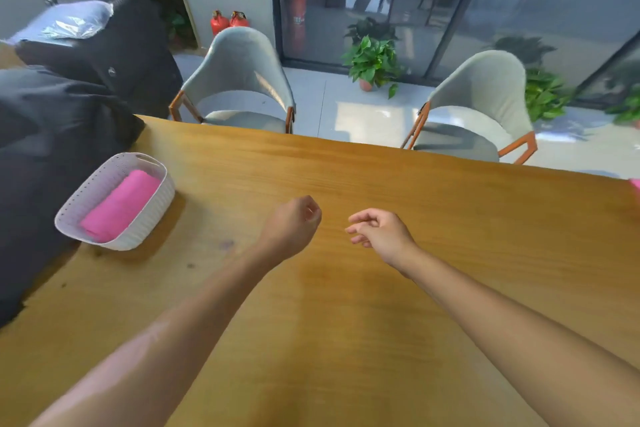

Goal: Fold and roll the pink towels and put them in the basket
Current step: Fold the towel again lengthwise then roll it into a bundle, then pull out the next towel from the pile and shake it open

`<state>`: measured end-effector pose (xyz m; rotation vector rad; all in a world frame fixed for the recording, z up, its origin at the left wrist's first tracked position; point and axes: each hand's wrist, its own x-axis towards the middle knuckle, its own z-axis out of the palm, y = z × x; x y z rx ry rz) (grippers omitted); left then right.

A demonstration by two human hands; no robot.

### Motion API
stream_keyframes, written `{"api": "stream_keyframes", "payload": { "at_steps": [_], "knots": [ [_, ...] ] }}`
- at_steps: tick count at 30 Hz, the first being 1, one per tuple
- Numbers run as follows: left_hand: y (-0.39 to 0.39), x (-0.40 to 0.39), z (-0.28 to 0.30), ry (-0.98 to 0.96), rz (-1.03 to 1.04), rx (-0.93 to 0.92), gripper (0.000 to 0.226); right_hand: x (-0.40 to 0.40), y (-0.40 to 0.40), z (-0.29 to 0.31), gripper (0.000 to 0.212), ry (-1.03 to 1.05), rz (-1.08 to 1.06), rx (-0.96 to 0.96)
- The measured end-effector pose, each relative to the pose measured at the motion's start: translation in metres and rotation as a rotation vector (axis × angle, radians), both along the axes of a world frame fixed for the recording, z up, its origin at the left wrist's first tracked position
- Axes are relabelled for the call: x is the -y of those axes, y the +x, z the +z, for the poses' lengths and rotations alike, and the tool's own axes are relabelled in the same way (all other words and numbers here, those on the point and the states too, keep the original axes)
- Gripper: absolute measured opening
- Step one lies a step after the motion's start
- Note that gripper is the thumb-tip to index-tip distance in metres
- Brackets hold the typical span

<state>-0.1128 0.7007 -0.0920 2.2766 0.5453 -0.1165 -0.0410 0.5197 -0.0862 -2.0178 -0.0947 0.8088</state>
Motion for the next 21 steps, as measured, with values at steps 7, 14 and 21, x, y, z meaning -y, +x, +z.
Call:
{"api": "stream_keyframes", "payload": {
  "at_steps": [7,14,21],
  "knots": [
    [0.042,0.174,0.012,-0.083,-0.065,-0.048,0.016,0.175,0.034,0.016,0.018,-0.008,-0.069,0.095],
    [0.08,0.311,0.026,-0.106,-0.201,-0.029,0.017,0.326,0.056,0.018,0.02,-0.036,-0.178,0.183],
    [0.119,0.421,0.034,-0.065,-0.452,-0.068,0.018,0.522,0.086,-0.014,0.02,-0.501,-0.297,0.366]
  ]
}}
